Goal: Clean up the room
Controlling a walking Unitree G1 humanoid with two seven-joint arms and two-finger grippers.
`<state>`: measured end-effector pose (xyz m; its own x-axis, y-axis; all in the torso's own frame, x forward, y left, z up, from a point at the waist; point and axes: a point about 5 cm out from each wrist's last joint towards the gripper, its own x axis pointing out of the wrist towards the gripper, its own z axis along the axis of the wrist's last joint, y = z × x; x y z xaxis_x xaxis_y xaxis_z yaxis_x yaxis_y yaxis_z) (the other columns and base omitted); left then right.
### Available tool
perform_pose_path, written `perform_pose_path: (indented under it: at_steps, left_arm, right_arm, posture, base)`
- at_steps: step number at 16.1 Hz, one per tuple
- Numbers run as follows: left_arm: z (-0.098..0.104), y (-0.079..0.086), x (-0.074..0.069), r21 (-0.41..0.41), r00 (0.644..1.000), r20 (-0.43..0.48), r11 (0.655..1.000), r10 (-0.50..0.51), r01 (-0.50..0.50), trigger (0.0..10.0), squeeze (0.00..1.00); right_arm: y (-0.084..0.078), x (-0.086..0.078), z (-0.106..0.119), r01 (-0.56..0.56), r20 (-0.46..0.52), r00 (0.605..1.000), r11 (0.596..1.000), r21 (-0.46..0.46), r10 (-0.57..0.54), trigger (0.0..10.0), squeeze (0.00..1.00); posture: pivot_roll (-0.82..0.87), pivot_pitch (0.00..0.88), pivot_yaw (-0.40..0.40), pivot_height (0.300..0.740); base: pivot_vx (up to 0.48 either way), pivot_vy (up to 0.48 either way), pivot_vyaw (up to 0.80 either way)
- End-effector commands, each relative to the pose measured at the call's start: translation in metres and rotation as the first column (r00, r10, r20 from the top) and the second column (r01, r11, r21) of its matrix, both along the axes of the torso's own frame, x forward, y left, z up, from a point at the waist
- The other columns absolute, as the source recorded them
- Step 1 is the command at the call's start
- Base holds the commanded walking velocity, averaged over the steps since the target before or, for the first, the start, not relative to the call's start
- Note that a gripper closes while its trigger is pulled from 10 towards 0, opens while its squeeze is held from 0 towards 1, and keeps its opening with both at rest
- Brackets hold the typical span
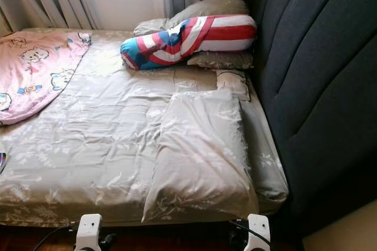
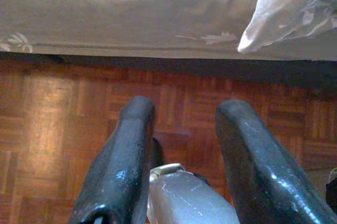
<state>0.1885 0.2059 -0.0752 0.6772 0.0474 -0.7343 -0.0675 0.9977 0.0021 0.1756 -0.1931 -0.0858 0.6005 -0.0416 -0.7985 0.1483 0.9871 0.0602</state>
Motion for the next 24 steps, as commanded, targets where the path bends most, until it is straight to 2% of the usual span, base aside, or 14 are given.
perform_pose_path:
  at_steps: [1,14,17,20,22,23,24]
  left_arm:
    - [-0.002,0.0,-0.004,0.005,1.0,-0.021,1.0,-0.011,0.011,10.0,0.0]
    - [-0.004,0.002,-0.008,0.003,1.0,-0.029,1.0,-0.001,0.001,10.0,0.0]
    - [-0.003,0.002,-0.007,0.006,1.0,-0.021,1.0,0.0,0.0,10.0,0.0]
    - [0.003,0.001,0.003,-0.006,0.999,0.039,1.0,-0.006,0.006,10.0,0.0]
    - [0.014,0.0,0.02,-0.013,0.991,0.13,1.0,-0.016,0.018,10.0,0.0]
    - [0.024,0.001,0.034,-0.016,0.979,0.2,1.0,-0.023,0.027,10.0,0.0]
    - [0.028,0.002,0.038,-0.019,0.974,0.227,0.999,-0.025,0.03,10.0,0.0]
  right_arm:
    - [-0.001,0.001,0.001,0.015,0.008,1.0,1.0,0.002,-0.015,10.0,0.0]
    - [0.0,0.003,0.002,0.013,0.02,1.0,1.0,0.006,-0.013,10.0,0.0]
    - [0.0,0.003,0.002,0.013,0.02,1.0,1.0,0.005,-0.013,10.0,0.0]
    - [0.0,0.003,0.002,0.015,0.027,1.0,1.0,0.006,-0.015,10.0,0.0]
    - [0.0,0.008,0.005,0.015,0.061,0.998,1.0,0.015,-0.016,10.0,0.0]
    - [0.002,0.017,0.01,0.004,0.108,0.994,1.0,0.023,-0.006,10.0,0.0]
    - [0.002,0.02,0.012,0.003,0.127,0.992,1.0,0.026,-0.006,10.0,0.0]
  posture:
    - [0.04,0.008,-0.045,0.74]
    - [0.04,0.013,-0.048,0.74]
    - [0.04,0.014,-0.049,0.74]
    - [0.04,0.017,-0.048,0.74]
    - [0.04,0.018,-0.048,0.74]
    - [0.03,0.016,-0.048,0.74]
    - [0.03,0.013,-0.045,0.74]
  base:
    - [0.244,0.0,0.0]
    - [0.274,0.0,-0.14]
    - [0.0,0.0,0.0]
    - [0.0,0.0,0.0]
    - [0.0,0.0,0.0]
    - [0.0,0.0,0.0]
    - [0.0,0.0,0.0]
